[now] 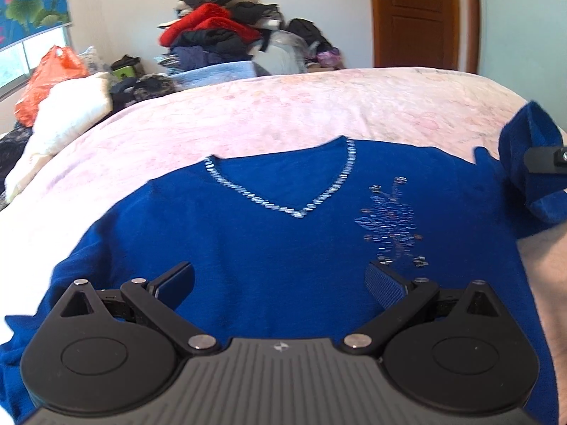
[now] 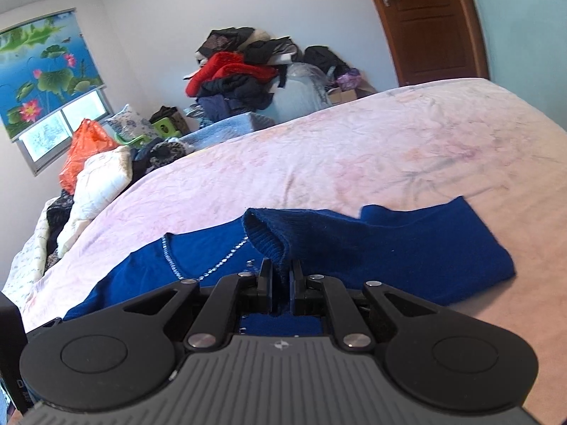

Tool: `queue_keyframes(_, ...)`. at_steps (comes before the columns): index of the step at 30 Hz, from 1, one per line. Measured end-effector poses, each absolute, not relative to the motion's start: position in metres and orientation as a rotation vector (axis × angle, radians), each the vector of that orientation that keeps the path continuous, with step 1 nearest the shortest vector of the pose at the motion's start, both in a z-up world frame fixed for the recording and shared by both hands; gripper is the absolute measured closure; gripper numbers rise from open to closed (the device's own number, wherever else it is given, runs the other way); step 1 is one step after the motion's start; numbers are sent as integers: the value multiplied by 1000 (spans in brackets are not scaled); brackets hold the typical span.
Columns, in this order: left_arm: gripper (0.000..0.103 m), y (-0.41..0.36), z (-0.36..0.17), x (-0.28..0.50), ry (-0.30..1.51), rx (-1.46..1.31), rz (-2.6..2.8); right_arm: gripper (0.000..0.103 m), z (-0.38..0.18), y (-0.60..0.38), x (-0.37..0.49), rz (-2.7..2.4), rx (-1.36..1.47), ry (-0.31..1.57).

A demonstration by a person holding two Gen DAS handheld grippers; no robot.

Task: Fold small clothes

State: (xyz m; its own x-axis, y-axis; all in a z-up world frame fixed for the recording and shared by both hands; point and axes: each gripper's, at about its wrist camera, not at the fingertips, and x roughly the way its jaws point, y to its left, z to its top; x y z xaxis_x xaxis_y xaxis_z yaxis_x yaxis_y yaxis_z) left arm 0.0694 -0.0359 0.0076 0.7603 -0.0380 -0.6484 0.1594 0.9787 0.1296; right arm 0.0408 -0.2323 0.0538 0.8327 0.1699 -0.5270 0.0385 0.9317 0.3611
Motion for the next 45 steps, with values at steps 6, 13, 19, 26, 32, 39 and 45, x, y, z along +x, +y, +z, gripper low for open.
queue_keyframes(6,0,-11,4,72,730,146,-39,92,40,-221,62,131,396,627)
queue_keyframes(13,0,9,14,71,714,138,5,91,29,-191,86,220,409,667)
queue_keyframes(19,0,31,23,67,695,158,71,91,20,-148,119,339,421,732)
queue_keyframes(26,0,57,25,55,701,162,143,91,14,-94,163,466,465,804)
queue_keyframes(32,0,80,19,48,727,150,215,91,0,-56,187,514,474,863)
queue_keyframes(39,0,105,17,39,746,112,281,91,-4,-14,208,558,448,891)
queue_keyframes(45,0,121,18,25,756,90,322,81,-16,9,225,542,436,927)
